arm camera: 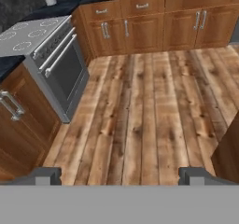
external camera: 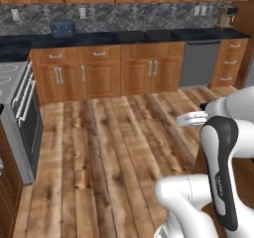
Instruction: There is a bowl on the dining counter. Grab a lemon wedge from the fridge and place it in the bowl. Then get the liquor bottle and glass cup from the cabinet and place them next to the bowl.
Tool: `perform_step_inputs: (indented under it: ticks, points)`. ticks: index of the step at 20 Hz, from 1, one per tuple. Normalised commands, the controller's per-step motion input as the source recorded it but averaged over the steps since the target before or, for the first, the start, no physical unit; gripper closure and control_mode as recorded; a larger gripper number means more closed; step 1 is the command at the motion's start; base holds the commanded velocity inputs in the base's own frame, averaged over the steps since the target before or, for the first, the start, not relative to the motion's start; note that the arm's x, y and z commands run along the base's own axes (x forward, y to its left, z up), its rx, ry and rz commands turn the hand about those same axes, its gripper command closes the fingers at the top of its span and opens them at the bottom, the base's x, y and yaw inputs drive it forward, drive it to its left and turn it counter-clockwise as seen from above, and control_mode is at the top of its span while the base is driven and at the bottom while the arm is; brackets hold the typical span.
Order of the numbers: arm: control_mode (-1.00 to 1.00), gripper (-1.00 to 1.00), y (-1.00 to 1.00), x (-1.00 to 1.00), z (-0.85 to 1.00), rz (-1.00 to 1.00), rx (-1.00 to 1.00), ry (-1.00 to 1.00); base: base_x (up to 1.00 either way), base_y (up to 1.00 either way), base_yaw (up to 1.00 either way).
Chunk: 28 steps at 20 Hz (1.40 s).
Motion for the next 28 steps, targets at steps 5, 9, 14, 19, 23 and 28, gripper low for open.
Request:
perform_step_inputs:
  ticks: [5,9,14,19,23,28]
  points:
    - [1.0,-1.0,0.0,0.0,0.0,0.0,0.0,0.0,1.0,0.41,-0.07]
    - [1.0,-1.0,0.0,0.0,0.0,0.0,0.0,0.0,1.0,0.45,-0.04]
    - [1.0,-1.0,0.0,0.0,0.0,0.0,0.0,0.0,1.0,0.37,-0.02]
    - [1.0,-1.0,0.0,0.0,0.0,0.0,0.0,0.0,1.0,0.32,0.0]
    - [1.0,-1.0,0.0,0.0,0.0,0.0,0.0,0.0,1.0,0.26,0.0]
    - [1.0,-1.0,0.0,0.0,0.0,0.0,0.0,0.0,1.0,0.25,0.0]
